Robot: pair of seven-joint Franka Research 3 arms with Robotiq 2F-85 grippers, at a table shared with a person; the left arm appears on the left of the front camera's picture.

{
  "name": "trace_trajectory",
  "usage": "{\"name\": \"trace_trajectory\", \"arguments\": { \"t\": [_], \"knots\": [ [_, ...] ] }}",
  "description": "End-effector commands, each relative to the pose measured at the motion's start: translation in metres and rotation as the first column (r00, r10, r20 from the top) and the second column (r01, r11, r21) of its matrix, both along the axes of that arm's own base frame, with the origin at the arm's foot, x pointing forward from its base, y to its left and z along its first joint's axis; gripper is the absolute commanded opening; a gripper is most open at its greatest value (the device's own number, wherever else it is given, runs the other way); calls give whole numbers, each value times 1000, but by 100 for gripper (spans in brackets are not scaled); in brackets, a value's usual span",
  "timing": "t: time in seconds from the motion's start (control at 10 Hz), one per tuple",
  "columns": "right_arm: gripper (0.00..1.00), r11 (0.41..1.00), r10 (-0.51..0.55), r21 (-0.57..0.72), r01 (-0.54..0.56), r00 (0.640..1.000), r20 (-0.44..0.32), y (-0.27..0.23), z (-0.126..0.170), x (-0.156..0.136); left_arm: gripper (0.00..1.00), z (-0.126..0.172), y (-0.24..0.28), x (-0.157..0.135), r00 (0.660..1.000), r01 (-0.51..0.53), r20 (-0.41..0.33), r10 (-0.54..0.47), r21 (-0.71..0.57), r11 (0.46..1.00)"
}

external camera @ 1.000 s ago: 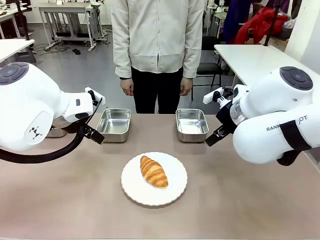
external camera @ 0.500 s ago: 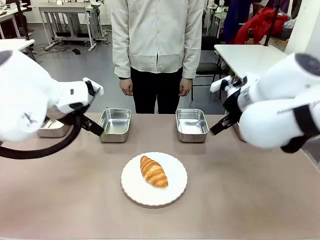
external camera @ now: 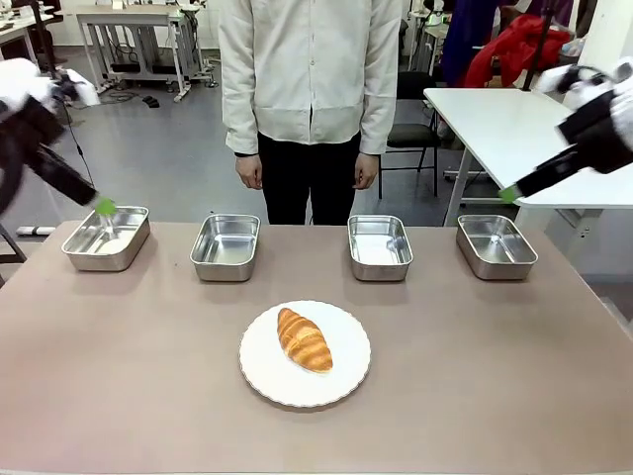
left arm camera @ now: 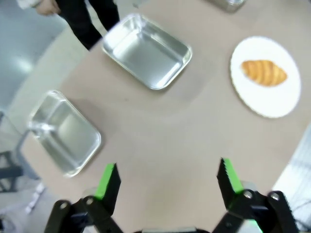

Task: Place the bread in the container.
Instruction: Place the Butter Roll into the Airtight Container indicated by the human.

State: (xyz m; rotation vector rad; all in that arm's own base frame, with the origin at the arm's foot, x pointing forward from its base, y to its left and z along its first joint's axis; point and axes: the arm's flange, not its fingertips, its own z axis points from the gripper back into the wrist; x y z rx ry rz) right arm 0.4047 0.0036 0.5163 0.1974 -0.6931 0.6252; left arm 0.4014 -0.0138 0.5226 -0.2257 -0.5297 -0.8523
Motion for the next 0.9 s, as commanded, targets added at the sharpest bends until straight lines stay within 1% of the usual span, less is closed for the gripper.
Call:
{"name": "trace_trajectory", "arguments": {
  "t": [0.0,0.1,0.2,0.3,0.4,0.8],
  "knots": [
    [100,997,67,-29,-67,998,8,-35,-6,3,100,-2,35,21,992,124,-3,-124,46,991],
    [100,996,84,-21,-84,996,12,-54,-11,2,100,-3,57,21,989,148,4,-148,41,988],
    [100,997,81,-11,-81,997,13,-64,-16,3,100,-3,67,17,990,137,25,-138,42,990],
    [100,994,108,-7,-108,994,-1,-62,-22,4,100,-3,64,13,992,113,53,-115,46,993],
    [100,998,49,-29,-49,999,6,-58,-11,-3,100,-1,64,13,993,121,7,-122,61,991],
    [100,998,49,-29,-49,999,6,-58,-11,-3,100,-1,64,13,993,121,7,-122,61,991]
  ]
}}
